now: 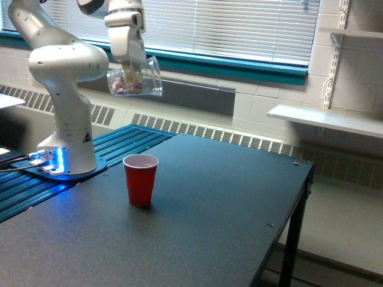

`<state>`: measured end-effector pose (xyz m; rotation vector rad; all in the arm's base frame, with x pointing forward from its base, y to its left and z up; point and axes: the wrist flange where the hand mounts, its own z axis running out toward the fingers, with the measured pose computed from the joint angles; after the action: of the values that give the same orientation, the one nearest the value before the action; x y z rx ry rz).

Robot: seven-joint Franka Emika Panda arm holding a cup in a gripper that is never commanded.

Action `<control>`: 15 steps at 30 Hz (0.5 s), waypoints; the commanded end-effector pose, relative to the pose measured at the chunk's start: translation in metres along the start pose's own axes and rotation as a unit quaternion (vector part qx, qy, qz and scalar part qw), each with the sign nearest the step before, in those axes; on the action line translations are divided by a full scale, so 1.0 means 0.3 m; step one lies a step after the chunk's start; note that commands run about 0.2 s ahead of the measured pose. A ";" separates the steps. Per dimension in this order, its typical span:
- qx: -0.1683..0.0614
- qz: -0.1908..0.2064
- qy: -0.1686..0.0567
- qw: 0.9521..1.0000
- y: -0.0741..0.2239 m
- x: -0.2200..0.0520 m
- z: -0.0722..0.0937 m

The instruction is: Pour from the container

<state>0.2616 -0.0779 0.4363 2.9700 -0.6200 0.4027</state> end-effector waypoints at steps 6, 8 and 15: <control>-0.034 -0.027 -0.026 0.999 0.036 -0.058 0.086; -0.042 -0.030 -0.030 0.998 0.043 -0.061 0.090; -0.094 -0.044 -0.046 0.994 0.052 -0.072 0.115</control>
<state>0.2503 -0.0894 0.4178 2.8764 -0.5280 0.2885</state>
